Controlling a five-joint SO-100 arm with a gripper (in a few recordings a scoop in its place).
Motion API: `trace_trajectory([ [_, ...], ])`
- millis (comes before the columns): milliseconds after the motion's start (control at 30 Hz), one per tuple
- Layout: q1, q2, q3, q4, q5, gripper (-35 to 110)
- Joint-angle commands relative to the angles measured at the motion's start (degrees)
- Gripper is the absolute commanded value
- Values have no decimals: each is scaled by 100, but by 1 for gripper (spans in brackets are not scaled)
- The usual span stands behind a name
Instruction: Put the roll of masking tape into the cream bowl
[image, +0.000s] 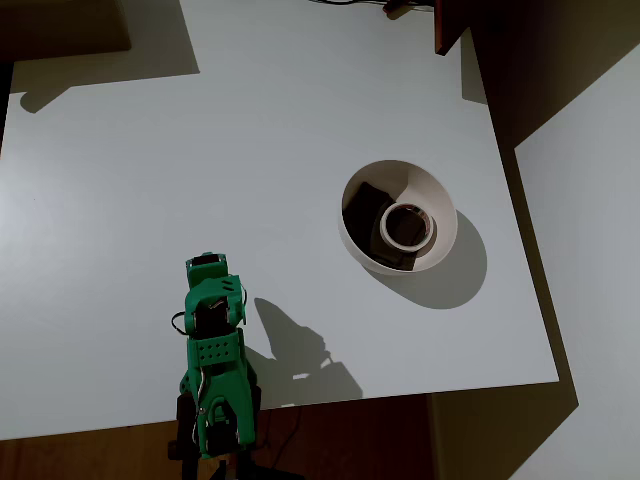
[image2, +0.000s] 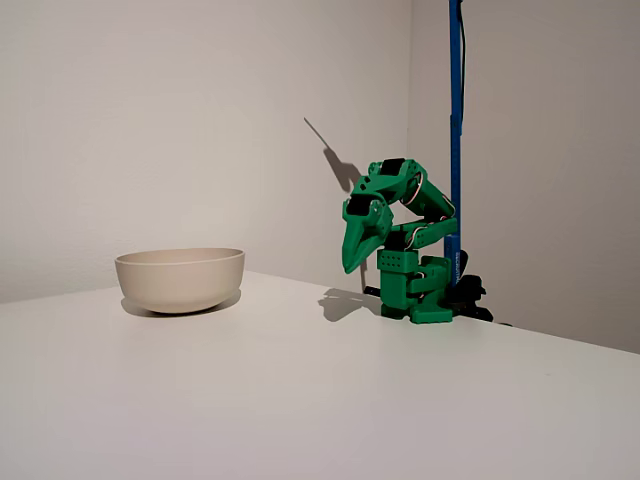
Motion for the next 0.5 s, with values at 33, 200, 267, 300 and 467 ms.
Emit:
trace_trajectory([
  [33, -18, 1143, 554, 352, -176, -8],
  [200, 53, 1310, 844, 439, -237, -8],
  [267, -9, 1310, 940, 510, -229, -8],
  [300, -44, 1310, 1011, 554, -229, -8],
  [467, 26, 1310, 1107, 809, -325, -8],
])
